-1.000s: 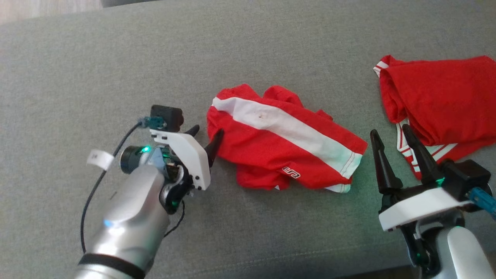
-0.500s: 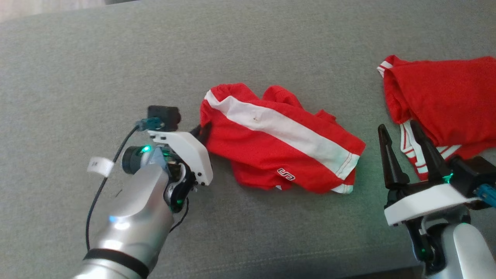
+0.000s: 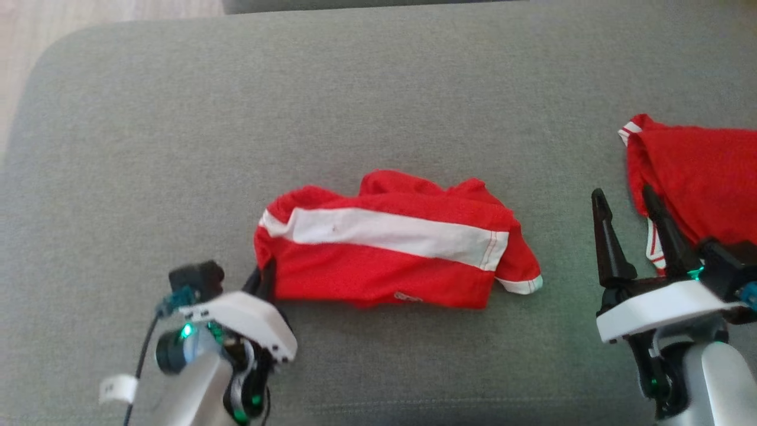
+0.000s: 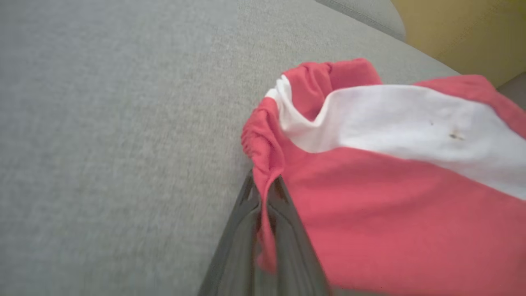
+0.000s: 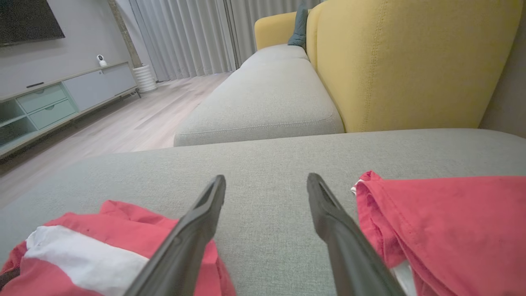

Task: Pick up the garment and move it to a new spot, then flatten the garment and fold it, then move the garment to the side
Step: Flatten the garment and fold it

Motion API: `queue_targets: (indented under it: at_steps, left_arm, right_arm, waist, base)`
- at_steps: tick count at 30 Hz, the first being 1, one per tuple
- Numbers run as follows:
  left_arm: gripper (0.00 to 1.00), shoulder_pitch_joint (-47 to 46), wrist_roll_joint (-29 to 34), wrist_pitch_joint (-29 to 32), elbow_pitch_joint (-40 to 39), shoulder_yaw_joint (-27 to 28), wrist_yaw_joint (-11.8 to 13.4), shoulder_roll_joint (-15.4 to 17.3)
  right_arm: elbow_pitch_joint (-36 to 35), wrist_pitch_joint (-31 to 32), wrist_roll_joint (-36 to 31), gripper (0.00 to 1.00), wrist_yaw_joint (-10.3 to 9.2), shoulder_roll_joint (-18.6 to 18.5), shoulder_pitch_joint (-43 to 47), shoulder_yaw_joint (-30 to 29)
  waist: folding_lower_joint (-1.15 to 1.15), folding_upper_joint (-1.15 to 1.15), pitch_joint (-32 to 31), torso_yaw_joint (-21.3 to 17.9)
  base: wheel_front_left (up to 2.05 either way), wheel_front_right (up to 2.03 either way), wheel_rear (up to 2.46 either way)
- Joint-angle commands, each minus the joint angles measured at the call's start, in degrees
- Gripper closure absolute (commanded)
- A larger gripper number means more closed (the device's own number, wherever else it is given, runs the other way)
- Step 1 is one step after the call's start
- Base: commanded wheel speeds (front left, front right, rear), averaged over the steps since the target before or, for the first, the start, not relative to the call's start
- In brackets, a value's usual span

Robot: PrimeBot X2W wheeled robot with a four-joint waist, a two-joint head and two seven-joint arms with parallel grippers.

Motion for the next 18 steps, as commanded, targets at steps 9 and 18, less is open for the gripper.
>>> queue_targets:
  at_steps: [9, 18]
  left_arm:
    - [0.0, 6.6, 2.2, -0.5, -14.5, 0.1, 4.8, 3.1]
    - [0.0, 8.3, 12.0, -6.8, -27.6, 2.5, 9.6, 9.2]
  right_arm:
    - [-2.3, 1.1, -0.3, 0.0, -0.05, -1.2, 0.1, 2.0]
    - [-3.8, 2.1, -1.2, 0.0, -0.05, -1.9, 1.0, 2.5]
  waist:
    - [0.0, 0.0, -1.7, 1.0]
    - [0.0, 0.0, -3.4, 1.0]
  base:
    - [0.0, 0.0, 0.0]
    - [0.0, 0.0, 0.0]
